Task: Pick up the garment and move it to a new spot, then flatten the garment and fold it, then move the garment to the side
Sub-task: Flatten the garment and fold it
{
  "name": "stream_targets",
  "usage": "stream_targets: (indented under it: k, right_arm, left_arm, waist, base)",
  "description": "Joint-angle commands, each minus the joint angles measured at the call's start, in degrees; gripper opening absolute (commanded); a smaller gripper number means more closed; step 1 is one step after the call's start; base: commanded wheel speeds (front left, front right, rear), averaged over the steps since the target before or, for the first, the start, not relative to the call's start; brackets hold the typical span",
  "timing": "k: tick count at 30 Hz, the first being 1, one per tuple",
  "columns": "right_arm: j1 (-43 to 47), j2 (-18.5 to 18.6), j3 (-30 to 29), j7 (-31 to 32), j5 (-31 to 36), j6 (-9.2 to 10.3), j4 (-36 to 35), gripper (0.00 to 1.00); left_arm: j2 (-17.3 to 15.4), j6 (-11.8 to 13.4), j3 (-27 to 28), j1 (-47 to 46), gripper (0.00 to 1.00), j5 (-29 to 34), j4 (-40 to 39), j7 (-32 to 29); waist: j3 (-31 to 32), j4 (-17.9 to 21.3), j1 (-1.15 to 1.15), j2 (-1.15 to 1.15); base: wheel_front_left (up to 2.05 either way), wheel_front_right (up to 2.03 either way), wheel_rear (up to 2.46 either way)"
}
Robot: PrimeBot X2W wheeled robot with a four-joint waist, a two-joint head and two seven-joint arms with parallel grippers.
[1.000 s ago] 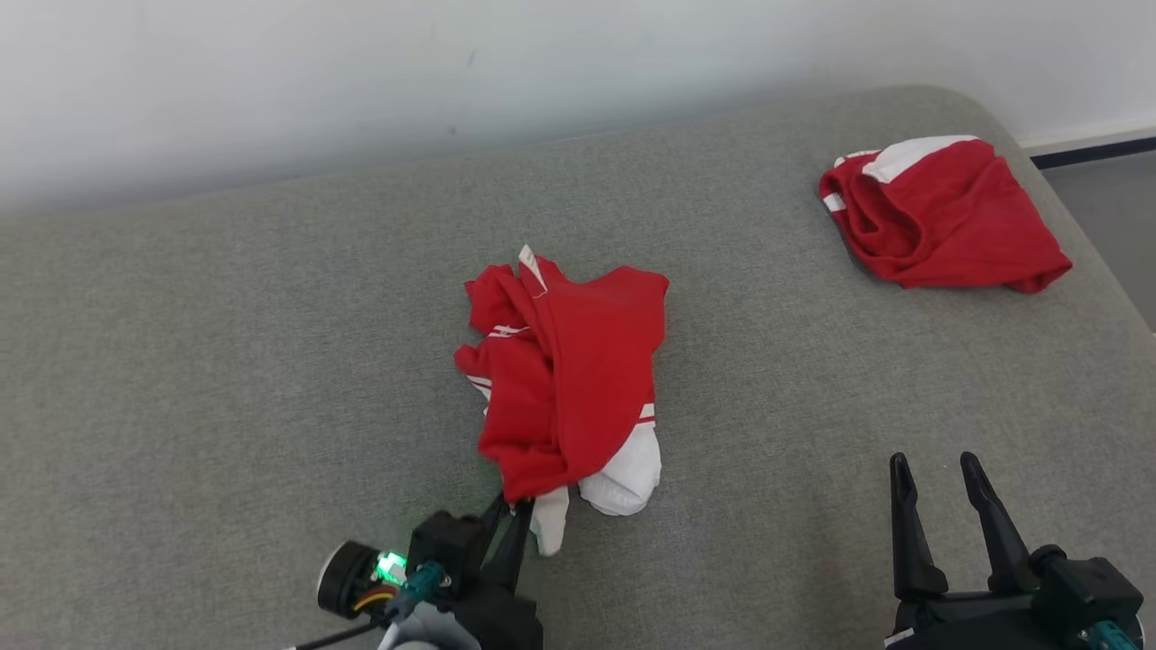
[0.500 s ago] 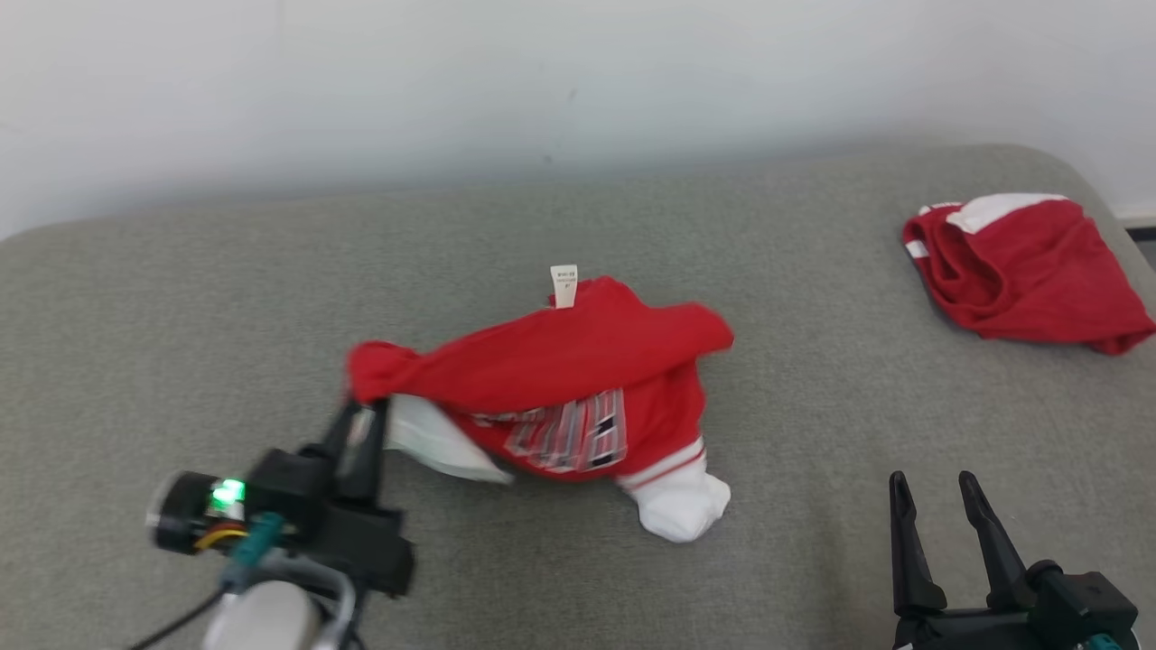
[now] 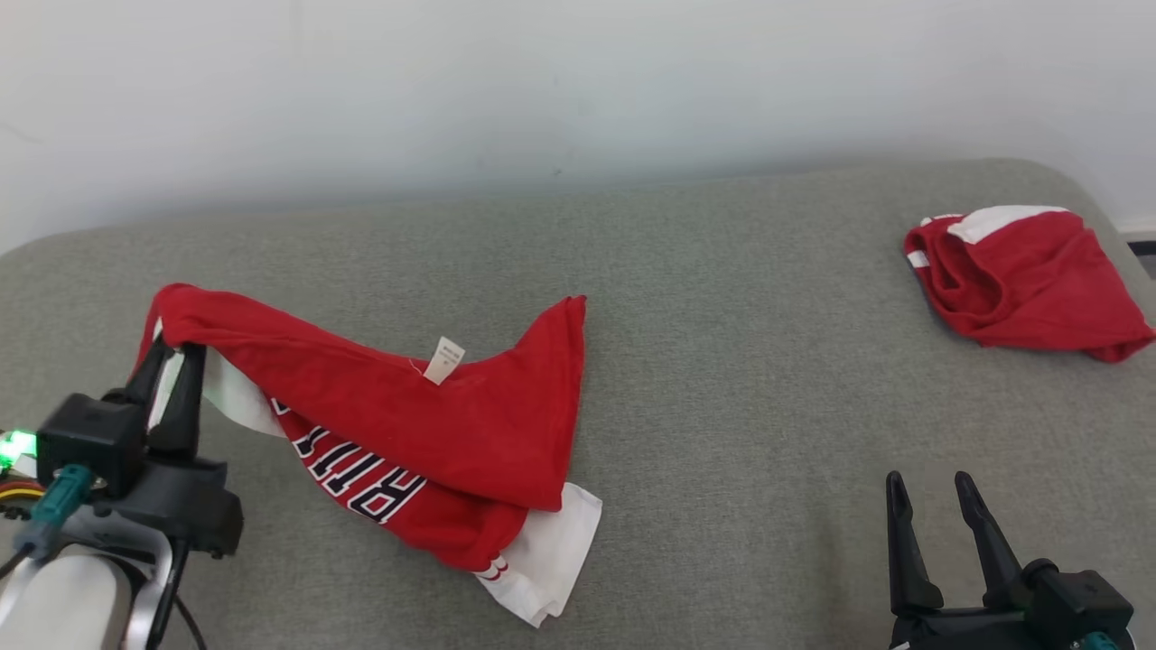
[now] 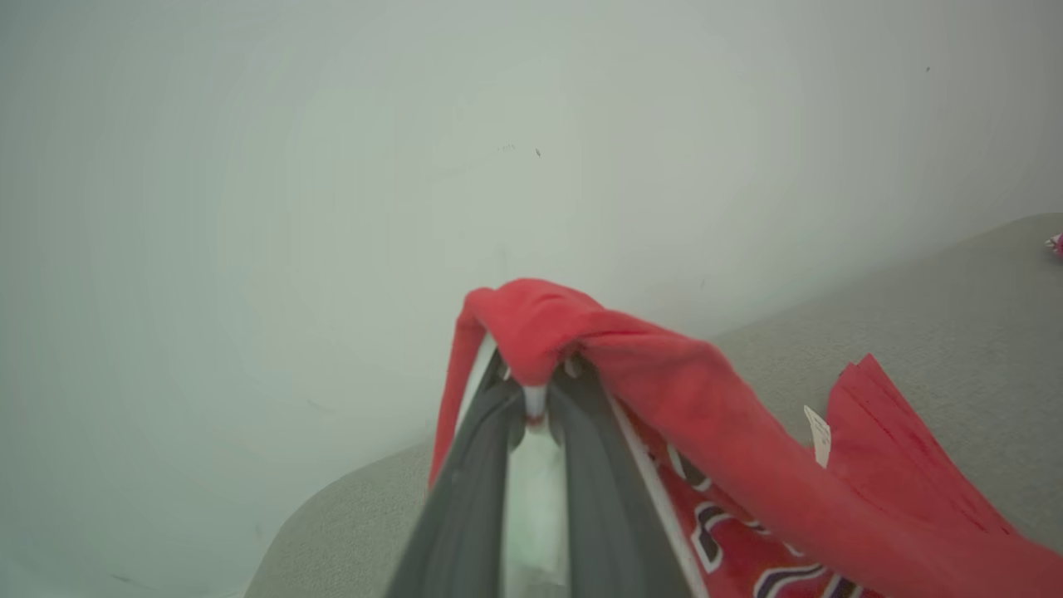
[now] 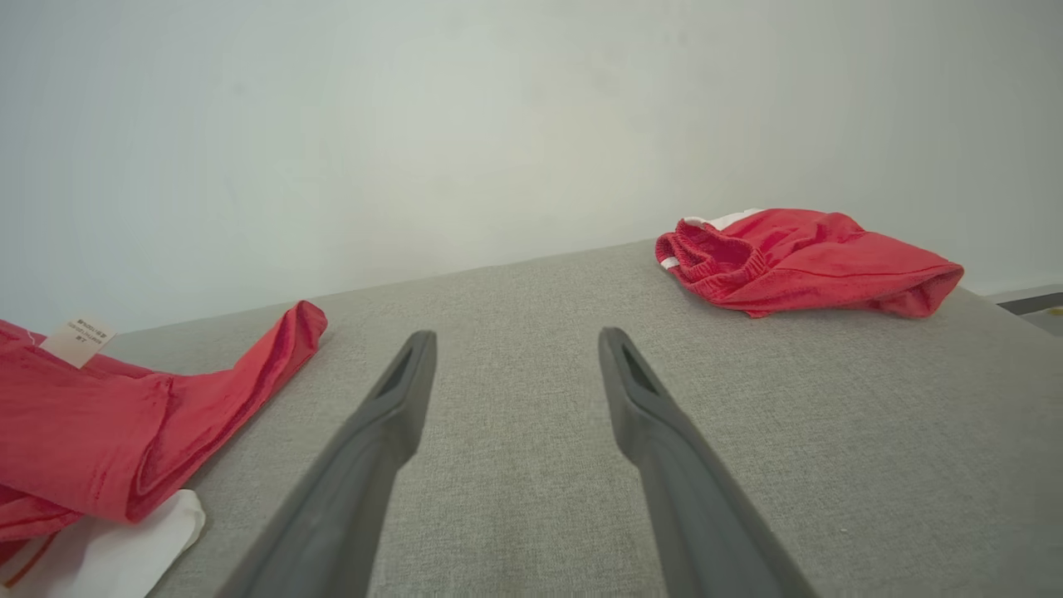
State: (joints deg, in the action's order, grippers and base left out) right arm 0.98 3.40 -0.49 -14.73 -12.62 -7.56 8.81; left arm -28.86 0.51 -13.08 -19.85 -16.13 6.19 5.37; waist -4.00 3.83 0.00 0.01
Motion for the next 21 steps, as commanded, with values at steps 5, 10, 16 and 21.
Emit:
stream_targets:
  k: [5, 10, 16, 21]
  right_arm:
    - [-0.9, 0.1, -0.4, -0.5, -0.2, 0.13, 0.3, 1.00]
    - [-2.0, 0.2, -0.7, -0.4, -0.1, 0.13, 0.4, 1.00]
    - [-3.1, 0.0, -0.5, -0.5, -0.3, 0.13, 1.3, 1.00]
    - [-3.7, -0.2, -0.6, -0.5, -0.4, 0.13, 1.8, 1.00]
  left_arm:
    - [-1.5, -0.4, 0.3, -2.6, 0.00, 0.1, -0.9, -1.2]
    - [-2.8, -2.0, 0.0, -7.6, 0.00, 0.7, 0.0, -2.2]
    - [-2.7, -3.7, -1.4, -13.2, 0.00, 0.7, 5.5, -2.9]
    - [-1.9, -4.0, -2.2, -14.7, 1.00, 0.7, 12.2, -1.5]
  waist:
    - [-1.5, 2.5, 0.00, -0.01]
    - [-2.8, 4.5, 0.00, -0.01]
    - [-4.5, 6.8, 0.00, -0.01]
    - [-5.1, 8.1, 0.00, -0.01]
  base:
    - [0.00, 0.00, 0.00]
    - [0.00, 0.00, 0.00]
    - [0.00, 0.00, 0.00]
    - [0.00, 0.00, 0.00]
